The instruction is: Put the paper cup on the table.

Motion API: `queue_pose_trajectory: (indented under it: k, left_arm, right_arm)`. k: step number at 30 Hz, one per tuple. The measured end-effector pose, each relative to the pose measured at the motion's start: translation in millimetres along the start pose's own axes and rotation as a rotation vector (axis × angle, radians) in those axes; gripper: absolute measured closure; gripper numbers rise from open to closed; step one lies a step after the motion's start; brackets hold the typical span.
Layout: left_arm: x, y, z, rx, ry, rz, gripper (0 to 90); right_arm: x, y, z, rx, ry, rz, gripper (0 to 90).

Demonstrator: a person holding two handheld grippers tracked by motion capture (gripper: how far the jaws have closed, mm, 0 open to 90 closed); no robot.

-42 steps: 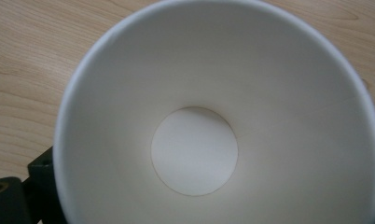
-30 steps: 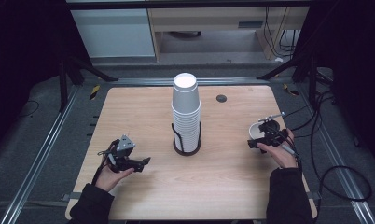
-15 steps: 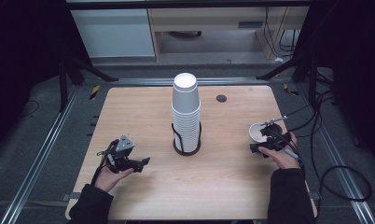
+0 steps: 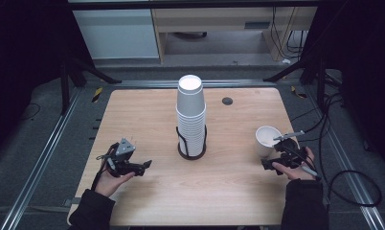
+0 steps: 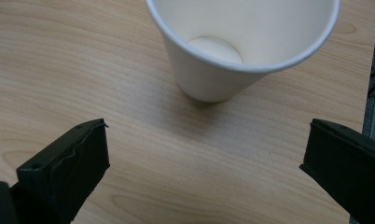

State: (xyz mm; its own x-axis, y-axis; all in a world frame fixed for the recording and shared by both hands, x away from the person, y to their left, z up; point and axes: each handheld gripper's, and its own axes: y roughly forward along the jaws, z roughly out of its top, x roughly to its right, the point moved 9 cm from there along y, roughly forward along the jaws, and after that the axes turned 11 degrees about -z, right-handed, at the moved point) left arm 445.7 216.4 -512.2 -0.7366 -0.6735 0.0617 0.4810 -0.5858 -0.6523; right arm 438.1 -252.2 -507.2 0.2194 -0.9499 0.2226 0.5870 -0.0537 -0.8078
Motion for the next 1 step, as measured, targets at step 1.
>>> queue_pose_trajectory:
  k: [1]
  left_arm:
    - [-1.0, -0.5, 0.1, 0.003, -0.001, 0.005, 13.3]
  right_arm:
    - [0.2, -2.2, -1.2, 0.006, -0.001, 0.000, 0.3]
